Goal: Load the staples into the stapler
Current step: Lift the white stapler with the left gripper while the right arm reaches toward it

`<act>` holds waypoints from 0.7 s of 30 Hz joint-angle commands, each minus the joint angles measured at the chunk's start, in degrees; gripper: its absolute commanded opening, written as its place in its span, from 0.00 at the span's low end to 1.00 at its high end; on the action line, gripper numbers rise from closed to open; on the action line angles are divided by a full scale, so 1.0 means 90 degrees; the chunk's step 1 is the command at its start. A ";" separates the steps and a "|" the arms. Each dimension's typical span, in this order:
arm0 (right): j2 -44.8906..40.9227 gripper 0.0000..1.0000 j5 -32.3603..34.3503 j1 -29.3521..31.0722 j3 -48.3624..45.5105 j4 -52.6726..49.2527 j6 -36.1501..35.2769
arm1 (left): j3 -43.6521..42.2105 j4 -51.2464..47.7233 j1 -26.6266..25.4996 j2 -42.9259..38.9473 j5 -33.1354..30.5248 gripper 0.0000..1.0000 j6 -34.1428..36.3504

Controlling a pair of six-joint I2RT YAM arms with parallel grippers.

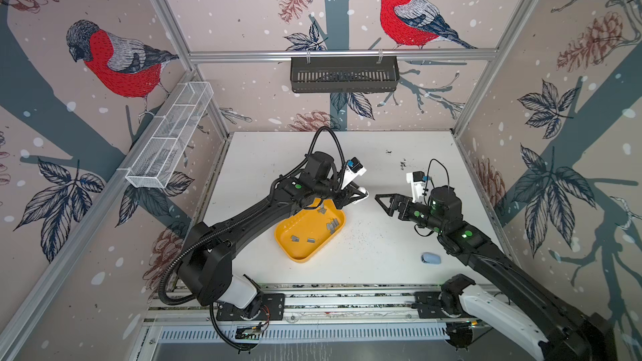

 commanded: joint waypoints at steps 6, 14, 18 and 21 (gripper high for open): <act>0.0332 0.98 0.0108 0.0117 0.0150 0.0529 0.0093 | 0.0021 0.0235 -0.0083 -0.0039 0.0063 0.24 0.0138; 0.0707 0.97 0.0254 0.0157 0.0278 0.0391 0.0093 | 0.0026 0.0196 -0.0127 -0.0144 0.0058 0.24 0.0183; 0.0852 0.97 0.0252 0.0190 0.0279 0.0334 0.0073 | 0.0006 0.0215 -0.0127 -0.0178 0.0159 0.24 0.0178; 0.0894 0.97 0.0294 0.0210 0.0249 0.0305 0.0071 | 0.0040 0.0180 -0.0127 -0.0154 0.0264 0.24 0.0203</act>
